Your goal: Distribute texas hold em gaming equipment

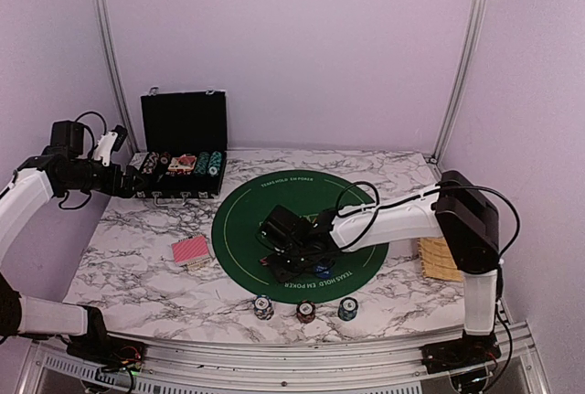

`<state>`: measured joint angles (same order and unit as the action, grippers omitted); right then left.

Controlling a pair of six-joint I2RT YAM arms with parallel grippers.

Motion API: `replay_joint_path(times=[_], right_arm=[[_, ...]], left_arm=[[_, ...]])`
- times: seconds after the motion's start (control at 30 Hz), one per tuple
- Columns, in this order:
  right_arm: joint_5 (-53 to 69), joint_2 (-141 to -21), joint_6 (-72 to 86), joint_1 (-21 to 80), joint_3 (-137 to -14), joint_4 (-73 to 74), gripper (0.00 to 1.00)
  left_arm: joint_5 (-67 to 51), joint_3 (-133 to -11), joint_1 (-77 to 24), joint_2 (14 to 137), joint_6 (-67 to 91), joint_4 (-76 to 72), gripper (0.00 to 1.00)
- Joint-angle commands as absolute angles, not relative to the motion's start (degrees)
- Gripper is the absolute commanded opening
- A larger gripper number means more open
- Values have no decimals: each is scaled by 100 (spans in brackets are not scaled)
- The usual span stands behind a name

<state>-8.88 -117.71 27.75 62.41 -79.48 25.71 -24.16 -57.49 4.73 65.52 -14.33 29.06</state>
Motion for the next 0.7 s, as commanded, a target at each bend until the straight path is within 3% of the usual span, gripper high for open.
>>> replay_joint_path(times=[0.0,0.67], right_arm=[[-962,-12357,2695,6276,-8423,2604,21],[-526,-13879,1947,5682,-10907,2673,22]], left_arm=[[-2547,-5923,500,6443,-1414,3074,99],[-2556,-5863,501,6439,-1570,3185,99]])
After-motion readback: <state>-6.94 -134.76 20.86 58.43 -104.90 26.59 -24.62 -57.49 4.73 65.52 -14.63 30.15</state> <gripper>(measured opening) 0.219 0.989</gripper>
